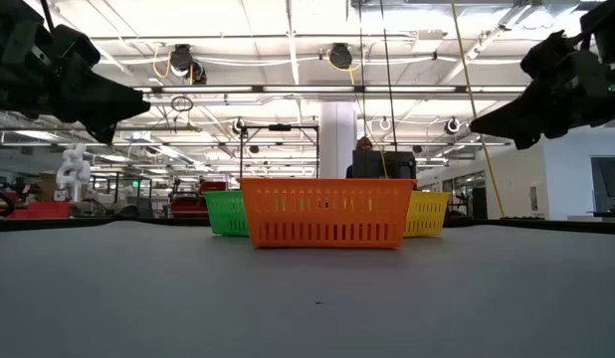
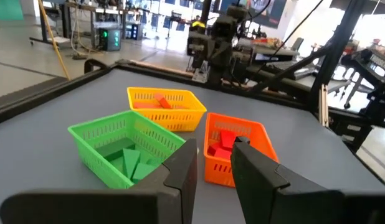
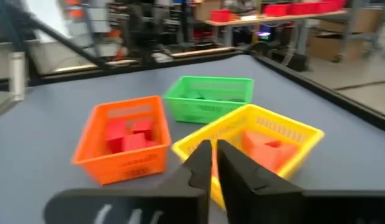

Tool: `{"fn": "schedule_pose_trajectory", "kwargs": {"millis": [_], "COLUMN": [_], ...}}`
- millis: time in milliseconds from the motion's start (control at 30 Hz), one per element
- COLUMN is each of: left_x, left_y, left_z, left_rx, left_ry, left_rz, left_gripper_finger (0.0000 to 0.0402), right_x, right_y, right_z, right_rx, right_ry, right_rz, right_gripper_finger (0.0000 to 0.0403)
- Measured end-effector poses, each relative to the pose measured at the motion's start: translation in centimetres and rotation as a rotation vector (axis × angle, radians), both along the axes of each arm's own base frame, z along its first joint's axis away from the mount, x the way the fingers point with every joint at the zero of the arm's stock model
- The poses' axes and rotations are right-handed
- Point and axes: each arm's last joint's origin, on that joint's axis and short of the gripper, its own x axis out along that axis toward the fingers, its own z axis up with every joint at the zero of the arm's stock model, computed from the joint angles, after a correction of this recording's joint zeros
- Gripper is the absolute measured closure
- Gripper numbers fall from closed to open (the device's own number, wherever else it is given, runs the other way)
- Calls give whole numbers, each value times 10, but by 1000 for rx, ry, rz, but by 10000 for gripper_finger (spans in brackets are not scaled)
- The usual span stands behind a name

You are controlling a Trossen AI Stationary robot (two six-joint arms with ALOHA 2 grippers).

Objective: Sort & place blocks by color
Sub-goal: Return to Home Position

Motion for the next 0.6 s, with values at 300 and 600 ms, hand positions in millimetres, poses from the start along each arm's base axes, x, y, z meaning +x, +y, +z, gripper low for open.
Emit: {"fn": "schedule_pose_trajectory", "kwargs": {"millis": [300, 600], "left_x": [1, 1], "left_y": [0, -2], "left_z": [-1, 0], "left_rx": [9, 130], "left_ry": [17, 9], "left_rz": [-19, -73], "left_gripper_finger": [305, 305], "right_x": [0, -2], "right_y": [5, 5], "right_z": [12, 16], "right_rx": [-36, -57], "right_ry": [-115, -157], "right_rz": [183, 199], "right_gripper_finger": [401, 402]}}
